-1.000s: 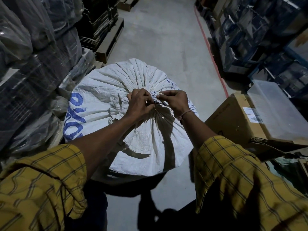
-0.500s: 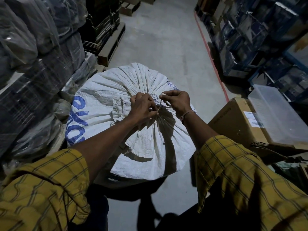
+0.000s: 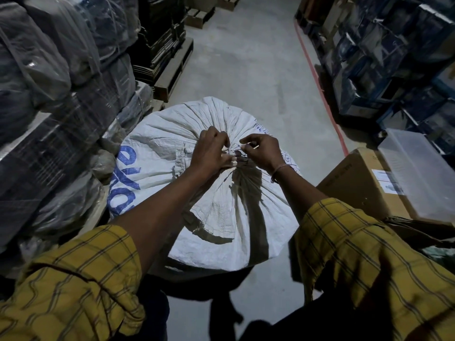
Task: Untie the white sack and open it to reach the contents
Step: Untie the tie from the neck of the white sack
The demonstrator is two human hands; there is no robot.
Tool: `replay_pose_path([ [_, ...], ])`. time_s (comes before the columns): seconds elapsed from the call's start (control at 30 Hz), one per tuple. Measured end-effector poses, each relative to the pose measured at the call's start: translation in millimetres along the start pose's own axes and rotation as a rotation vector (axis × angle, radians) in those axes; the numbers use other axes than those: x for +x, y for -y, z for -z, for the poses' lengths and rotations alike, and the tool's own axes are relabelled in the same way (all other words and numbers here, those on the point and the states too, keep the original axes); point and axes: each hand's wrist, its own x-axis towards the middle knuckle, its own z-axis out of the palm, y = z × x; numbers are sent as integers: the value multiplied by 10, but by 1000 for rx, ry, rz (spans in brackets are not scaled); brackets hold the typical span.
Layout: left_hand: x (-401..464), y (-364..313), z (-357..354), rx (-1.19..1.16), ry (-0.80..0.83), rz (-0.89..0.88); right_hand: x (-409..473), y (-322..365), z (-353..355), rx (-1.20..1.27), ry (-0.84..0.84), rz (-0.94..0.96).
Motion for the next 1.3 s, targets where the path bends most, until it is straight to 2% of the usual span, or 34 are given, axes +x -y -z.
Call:
replay_pose_path([
  [0.1, -37, 16, -16, 299, 119, 57, 55, 60, -77, -180, 38, 72],
  [0.2, -63, 13, -19, 399, 132, 26, 108, 97, -162, -260, 34, 83],
  [0.33, -43, -29, 25, 378, 120, -6, 149, 123, -256, -191, -6, 46],
  [0.47, -22, -44, 117, 255, 88, -15, 202, 174, -269, -28, -108, -34],
  [0.6, -16, -56, 170, 244, 54, -24, 221, 144, -196, 47, -193, -42],
  [0.83, 3, -99, 205, 229, 31, -40, 267, 86, -32, 85, -351, -55],
  [1.03, -18, -77, 214, 258, 23, -55, 440, 126, 357, 126, -548, -74],
  [1.3, -20, -62, 153, 279, 59, -11, 425, -193, 855, 231, -725, -184],
])
